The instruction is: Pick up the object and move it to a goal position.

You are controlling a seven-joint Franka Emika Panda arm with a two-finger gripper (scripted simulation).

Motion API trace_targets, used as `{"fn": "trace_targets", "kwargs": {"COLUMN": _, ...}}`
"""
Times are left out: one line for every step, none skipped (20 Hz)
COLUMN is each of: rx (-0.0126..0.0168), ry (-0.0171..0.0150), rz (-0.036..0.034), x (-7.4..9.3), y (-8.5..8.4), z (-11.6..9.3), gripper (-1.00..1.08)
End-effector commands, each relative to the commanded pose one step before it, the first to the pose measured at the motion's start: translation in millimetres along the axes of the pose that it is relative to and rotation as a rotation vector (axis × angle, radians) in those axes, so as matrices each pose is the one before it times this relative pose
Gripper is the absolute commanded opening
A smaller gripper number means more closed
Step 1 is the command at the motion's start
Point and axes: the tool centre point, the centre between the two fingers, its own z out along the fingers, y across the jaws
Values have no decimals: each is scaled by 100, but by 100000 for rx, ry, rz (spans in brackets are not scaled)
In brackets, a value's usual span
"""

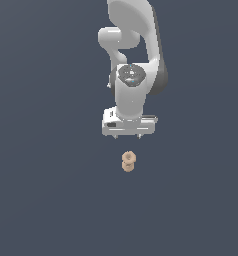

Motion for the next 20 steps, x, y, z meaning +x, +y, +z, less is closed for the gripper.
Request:
{"fn": "trace_targets", "kwargs": {"rx": 0, "ry": 0, "rz": 0, "x": 0, "y": 1, "z": 0, "gripper": 100}}
{"fn": "trace_targets", "kwargs": {"rx": 26, "ry": 13, "rz": -93, "x": 2, "y": -59, "z": 7, "gripper": 100}}
{"fn": "trace_targets", "kwargs": {"rx": 95, "ry": 43, "rz": -322, "x": 4, "y": -199, "z": 16, "gripper": 100}}
{"fn": "trace_targets", "kwargs": {"rx": 148, "ry": 67, "rz": -500, "x": 8, "y": -311, "z": 30, "gripper": 100}}
{"fn": "trace_targets", "kwargs": {"rx": 208, "ry": 93, "rz": -705, "x": 10, "y": -437, "z": 41, "gripper": 100}}
{"fn": "trace_targets", "kwargs": {"rx": 265, "ry": 117, "rz": -896, "x": 13, "y": -555, "z": 54, "gripper": 100}}
{"fn": "trace_targets", "kwargs": {"rx": 314, "ry": 136, "rz": -1066, "x": 15, "y": -658, "z": 65, "gripper": 100}}
{"fn": "trace_targets", "kwargs": {"rx": 276, "ry": 118, "rz": -941, "x": 14, "y": -577, "z": 60, "gripper": 100}}
{"fn": "trace_targets", "kwargs": {"rx": 215, "ry": 91, "rz": -739, "x": 12, "y": -449, "z": 48, "gripper": 100}}
{"fn": "trace_targets", "kwargs": {"rx": 153, "ry": 64, "rz": -532, "x": 10, "y": -318, "z": 35, "gripper": 100}}
{"fn": "trace_targets", "kwargs": {"rx": 91, "ry": 39, "rz": -327, "x": 7, "y": -190, "z": 21, "gripper": 100}}
{"fn": "trace_targets", "kwargs": {"rx": 26, "ry": 12, "rz": -105, "x": 4, "y": -55, "z": 8, "gripper": 100}}
{"fn": "trace_targets", "kwargs": {"rx": -35, "ry": -14, "rz": 114, "x": -2, "y": 71, "z": -8, "gripper": 100}}
{"fn": "trace_targets", "kwargs": {"rx": -52, "ry": -24, "rz": 222, "x": -8, "y": 113, "z": -15, "gripper": 100}}
{"fn": "trace_targets", "kwargs": {"rx": -14, "ry": -8, "rz": 83, "x": -5, "y": 30, "z": -6, "gripper": 100}}
{"fn": "trace_targets", "kwargs": {"rx": -4, "ry": 5, "rz": -97, "x": 11, "y": -2, "z": 5, "gripper": 100}}
{"fn": "trace_targets", "kwargs": {"rx": -8, "ry": 14, "rz": -248, "x": 28, "y": -4, "z": 11, "gripper": 100}}
{"fn": "trace_targets", "kwargs": {"rx": -21, "ry": 21, "rz": -396, "x": 44, "y": 0, "z": 16, "gripper": 100}}
{"fn": "trace_targets", "kwargs": {"rx": -35, "ry": 26, "rz": -524, "x": 61, "y": 15, "z": 21, "gripper": 100}}
{"fn": "trace_targets", "kwargs": {"rx": -49, "ry": 31, "rz": -653, "x": 77, "y": 30, "z": 26, "gripper": 100}}
